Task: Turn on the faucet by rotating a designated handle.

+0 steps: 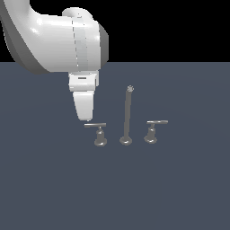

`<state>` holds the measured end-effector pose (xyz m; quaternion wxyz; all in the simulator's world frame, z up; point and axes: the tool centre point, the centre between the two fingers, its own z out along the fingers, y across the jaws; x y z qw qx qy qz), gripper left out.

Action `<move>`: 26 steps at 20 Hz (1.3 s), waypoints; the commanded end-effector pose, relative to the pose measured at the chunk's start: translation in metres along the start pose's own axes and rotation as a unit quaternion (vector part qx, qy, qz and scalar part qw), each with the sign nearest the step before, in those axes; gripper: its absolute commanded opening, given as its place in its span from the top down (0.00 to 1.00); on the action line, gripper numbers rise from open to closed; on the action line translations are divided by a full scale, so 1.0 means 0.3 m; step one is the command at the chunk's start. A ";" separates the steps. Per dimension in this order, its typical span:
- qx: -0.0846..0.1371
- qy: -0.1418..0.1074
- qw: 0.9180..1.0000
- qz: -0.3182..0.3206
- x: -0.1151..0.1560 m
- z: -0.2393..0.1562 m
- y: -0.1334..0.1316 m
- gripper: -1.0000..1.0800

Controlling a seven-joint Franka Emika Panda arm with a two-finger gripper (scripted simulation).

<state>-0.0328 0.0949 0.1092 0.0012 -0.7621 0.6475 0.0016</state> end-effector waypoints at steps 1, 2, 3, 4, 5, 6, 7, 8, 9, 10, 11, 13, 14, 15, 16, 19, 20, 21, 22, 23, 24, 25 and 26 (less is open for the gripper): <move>0.000 0.001 1.000 0.017 0.013 0.027 -0.020 1.00; 0.000 0.002 1.000 0.022 0.017 0.036 -0.026 1.00; 0.000 0.002 1.000 0.027 0.021 0.044 -0.032 1.00; 0.000 0.002 0.999 0.032 0.025 0.051 -0.037 1.00; 0.000 0.002 0.999 0.036 0.028 0.057 -0.041 1.00; 0.000 0.003 0.999 0.039 0.031 0.062 -0.045 1.00; 0.000 0.003 0.999 0.042 0.033 0.066 -0.048 1.00; 0.000 0.003 0.999 0.044 0.035 0.069 -0.050 1.00; 0.000 0.003 0.999 0.045 0.036 0.071 -0.052 1.00; 0.000 0.003 0.999 0.046 0.037 0.072 -0.053 1.00; 0.000 0.003 0.999 0.046 0.036 0.072 -0.053 1.00; 0.000 0.002 0.999 0.045 0.036 0.069 -0.052 1.00; 0.000 0.002 0.999 0.044 0.035 0.067 -0.051 1.00; 0.000 0.002 0.999 0.043 0.035 0.067 -0.051 1.00; 0.000 0.002 0.999 0.043 0.035 0.067 -0.051 1.00; 0.000 0.002 0.999 0.043 0.034 0.067 -0.051 1.00; 0.000 0.002 0.999 0.043 0.027 0.067 -0.040 1.00; 0.000 0.002 0.999 0.043 0.019 0.067 -0.030 1.00; 0.000 0.002 0.999 0.043 0.012 0.067 -0.019 1.00; 0.000 0.002 0.999 0.043 0.004 0.067 -0.008 1.00; 0.000 0.002 0.999 0.043 -0.004 0.067 0.002 1.00; 0.000 0.002 0.999 0.043 -0.012 0.067 0.013 1.00; 0.000 0.002 0.999 0.043 -0.019 0.067 0.024 1.00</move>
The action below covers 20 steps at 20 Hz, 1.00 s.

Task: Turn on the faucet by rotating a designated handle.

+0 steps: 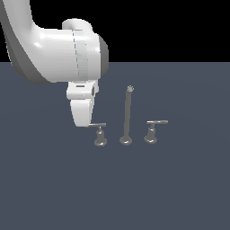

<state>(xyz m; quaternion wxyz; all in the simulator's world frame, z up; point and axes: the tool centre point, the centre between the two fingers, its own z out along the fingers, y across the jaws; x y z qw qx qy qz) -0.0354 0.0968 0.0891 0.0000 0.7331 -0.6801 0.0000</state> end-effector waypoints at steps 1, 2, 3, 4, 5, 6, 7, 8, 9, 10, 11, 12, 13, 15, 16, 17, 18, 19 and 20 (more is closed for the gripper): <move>0.000 0.000 1.000 0.000 -0.018 0.000 0.029 1.00; 0.000 0.000 1.000 0.000 -0.024 0.000 0.041 1.00; 0.000 0.000 1.000 0.000 -0.024 0.000 0.041 1.00; 0.003 -0.001 1.000 0.003 -0.007 0.000 0.017 1.00; 0.003 -0.001 1.000 0.003 -0.006 -0.001 0.029 1.00; 0.003 0.000 1.000 0.003 -0.006 0.000 0.040 1.00; 0.003 0.000 1.000 0.003 -0.005 -0.001 0.052 1.00; 0.002 0.000 1.000 0.002 -0.005 0.000 0.064 1.00; 0.002 0.000 1.000 0.002 -0.004 0.000 0.076 1.00; 0.002 0.000 1.000 0.002 -0.003 -0.001 0.088 1.00; 0.002 0.000 1.000 0.002 -0.003 0.000 0.100 1.00; 0.001 0.000 1.000 0.001 -0.002 0.000 0.112 1.00; 0.001 0.000 1.000 0.001 -0.002 0.000 0.124 1.00; 0.001 0.000 1.000 0.001 0.000 0.000 0.148 1.00; 0.001 0.000 1.000 0.000 0.001 0.000 0.160 1.00; 0.000 0.000 1.000 0.000 0.001 0.000 0.172 1.00; 0.000 0.000 1.000 0.000 0.001 0.000 0.172 1.00; 0.002 -0.003 1.000 -0.010 -0.040 0.001 0.158 1.00; 0.002 -0.003 1.000 -0.010 -0.027 0.001 0.166 1.00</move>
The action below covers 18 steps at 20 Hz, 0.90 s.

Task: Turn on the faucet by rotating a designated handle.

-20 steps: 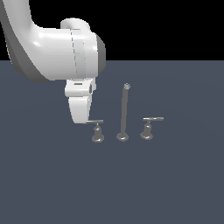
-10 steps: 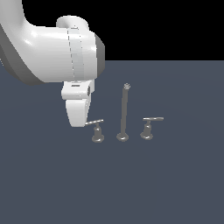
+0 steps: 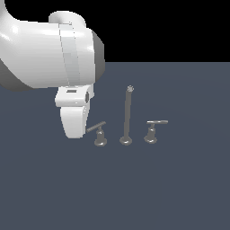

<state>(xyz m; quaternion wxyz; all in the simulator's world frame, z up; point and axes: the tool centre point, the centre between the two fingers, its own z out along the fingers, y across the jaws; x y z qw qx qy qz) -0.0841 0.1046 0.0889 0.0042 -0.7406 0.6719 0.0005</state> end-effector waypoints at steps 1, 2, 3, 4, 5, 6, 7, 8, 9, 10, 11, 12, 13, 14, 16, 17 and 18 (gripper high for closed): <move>-0.001 0.001 1.000 0.002 0.024 0.000 0.014 1.00; -0.001 0.001 1.000 0.003 0.037 0.000 0.021 1.00; -0.001 0.001 1.000 0.004 0.050 0.000 0.029 1.00; -0.001 0.001 1.000 0.005 0.063 0.000 0.037 1.00; -0.002 0.002 1.000 0.006 0.076 -0.001 0.045 1.00; -0.002 0.002 1.000 0.007 0.089 -0.001 0.053 1.00; -0.002 0.002 1.000 0.008 0.102 -0.001 0.061 1.00; -0.002 0.002 1.000 0.008 0.115 -0.001 0.069 1.00; -0.002 0.003 1.000 0.009 0.129 -0.002 0.077 1.00; -0.002 0.003 1.000 0.010 0.142 -0.002 0.085 1.00; -0.002 0.003 1.000 0.010 0.142 -0.002 0.085 1.00; -0.001 -0.001 1.000 -0.011 0.063 0.000 0.077 1.00; -0.001 0.000 1.000 -0.008 0.085 -0.001 0.075 1.00; -0.001 0.000 1.000 -0.006 0.107 -0.001 0.072 1.00; -0.002 0.001 1.000 -0.002 0.152 -0.001 0.068 1.00; -0.002 0.001 1.000 0.000 0.175 -0.001 0.067 1.00; -0.002 0.002 1.000 0.002 0.197 -0.002 0.065 1.00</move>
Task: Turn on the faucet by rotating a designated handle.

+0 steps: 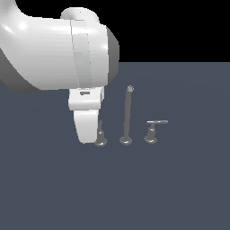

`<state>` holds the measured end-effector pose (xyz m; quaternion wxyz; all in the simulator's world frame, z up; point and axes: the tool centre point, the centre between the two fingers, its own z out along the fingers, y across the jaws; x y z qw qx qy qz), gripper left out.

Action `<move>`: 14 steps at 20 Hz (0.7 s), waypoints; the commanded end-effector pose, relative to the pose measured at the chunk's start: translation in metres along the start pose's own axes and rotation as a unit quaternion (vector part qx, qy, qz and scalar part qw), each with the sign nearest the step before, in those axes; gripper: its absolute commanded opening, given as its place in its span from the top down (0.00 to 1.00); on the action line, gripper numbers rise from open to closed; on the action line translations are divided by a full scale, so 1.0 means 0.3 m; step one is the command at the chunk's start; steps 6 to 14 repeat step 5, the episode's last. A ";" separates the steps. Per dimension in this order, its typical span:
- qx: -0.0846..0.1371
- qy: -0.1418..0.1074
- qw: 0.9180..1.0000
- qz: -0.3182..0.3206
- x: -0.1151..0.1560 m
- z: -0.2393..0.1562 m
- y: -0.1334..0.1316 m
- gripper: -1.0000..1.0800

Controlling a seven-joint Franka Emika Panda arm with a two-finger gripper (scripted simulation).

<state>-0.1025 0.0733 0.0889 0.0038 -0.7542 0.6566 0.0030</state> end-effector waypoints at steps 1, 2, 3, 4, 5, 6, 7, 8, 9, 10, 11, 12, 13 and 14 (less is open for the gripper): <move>0.000 0.004 1.000 0.025 0.122 -0.001 -0.003 1.00; 0.000 0.004 1.000 0.027 0.145 -0.002 -0.004 1.00; -0.001 0.004 1.000 0.030 0.168 -0.002 -0.005 1.00; -0.001 0.005 0.999 0.032 0.188 -0.003 -0.005 1.00; -0.001 0.005 0.999 0.032 0.188 -0.003 -0.005 1.00; -0.001 0.005 0.999 0.032 0.188 -0.003 -0.005 1.00; -0.001 0.005 0.999 0.032 0.188 -0.003 -0.005 1.00; -0.001 0.005 0.999 0.032 0.188 -0.003 -0.005 1.00; -0.001 0.005 0.999 0.032 0.188 -0.003 -0.005 1.00; -0.001 0.005 0.999 0.032 0.188 -0.003 -0.005 1.00; -0.001 0.005 0.999 0.032 0.188 -0.003 -0.005 1.00; -0.001 0.005 0.999 0.032 0.188 -0.003 -0.005 1.00; -0.001 0.005 0.999 0.032 0.188 -0.003 -0.005 1.00; -0.001 0.005 0.999 0.032 0.188 -0.003 -0.005 1.00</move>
